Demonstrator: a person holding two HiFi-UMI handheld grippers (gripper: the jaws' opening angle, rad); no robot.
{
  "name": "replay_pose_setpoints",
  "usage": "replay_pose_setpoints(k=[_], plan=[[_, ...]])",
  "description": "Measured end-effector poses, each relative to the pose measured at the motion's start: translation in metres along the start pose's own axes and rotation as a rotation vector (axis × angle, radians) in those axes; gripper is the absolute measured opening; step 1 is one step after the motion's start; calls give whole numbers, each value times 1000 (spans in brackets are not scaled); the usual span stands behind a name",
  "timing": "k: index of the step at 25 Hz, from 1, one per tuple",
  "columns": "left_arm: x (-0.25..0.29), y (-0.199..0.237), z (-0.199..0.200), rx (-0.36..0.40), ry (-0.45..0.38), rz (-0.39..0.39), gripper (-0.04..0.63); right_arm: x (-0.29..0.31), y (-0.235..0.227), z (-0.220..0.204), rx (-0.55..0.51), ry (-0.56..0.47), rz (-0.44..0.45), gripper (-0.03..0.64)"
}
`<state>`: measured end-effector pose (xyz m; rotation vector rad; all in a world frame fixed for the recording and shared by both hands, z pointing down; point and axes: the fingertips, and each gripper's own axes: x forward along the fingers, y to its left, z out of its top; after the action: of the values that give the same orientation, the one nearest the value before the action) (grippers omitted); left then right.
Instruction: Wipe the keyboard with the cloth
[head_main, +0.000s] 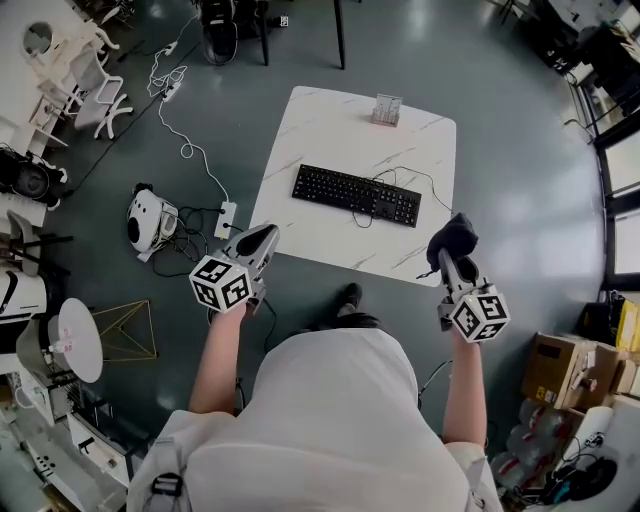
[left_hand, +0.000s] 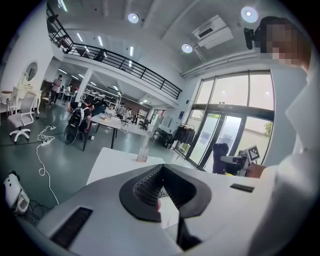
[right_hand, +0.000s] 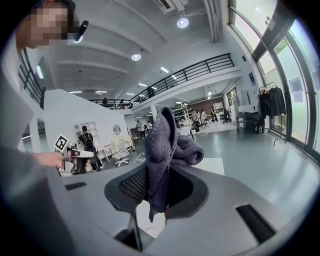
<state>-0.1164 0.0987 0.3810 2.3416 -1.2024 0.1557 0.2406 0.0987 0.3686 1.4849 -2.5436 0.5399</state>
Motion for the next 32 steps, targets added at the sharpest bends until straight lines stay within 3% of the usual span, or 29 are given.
replay_pose_setpoints(k=[14,22,32], plan=[[78,4,20,-4,-8,46,14,42,-76,12,3,28,31,97],[108,12,19,-6,16,51,14,69,-94,1,34,74,47,97],[135,47,-3,16,118,55,14,101,-98,-28,57,179,27,97]])
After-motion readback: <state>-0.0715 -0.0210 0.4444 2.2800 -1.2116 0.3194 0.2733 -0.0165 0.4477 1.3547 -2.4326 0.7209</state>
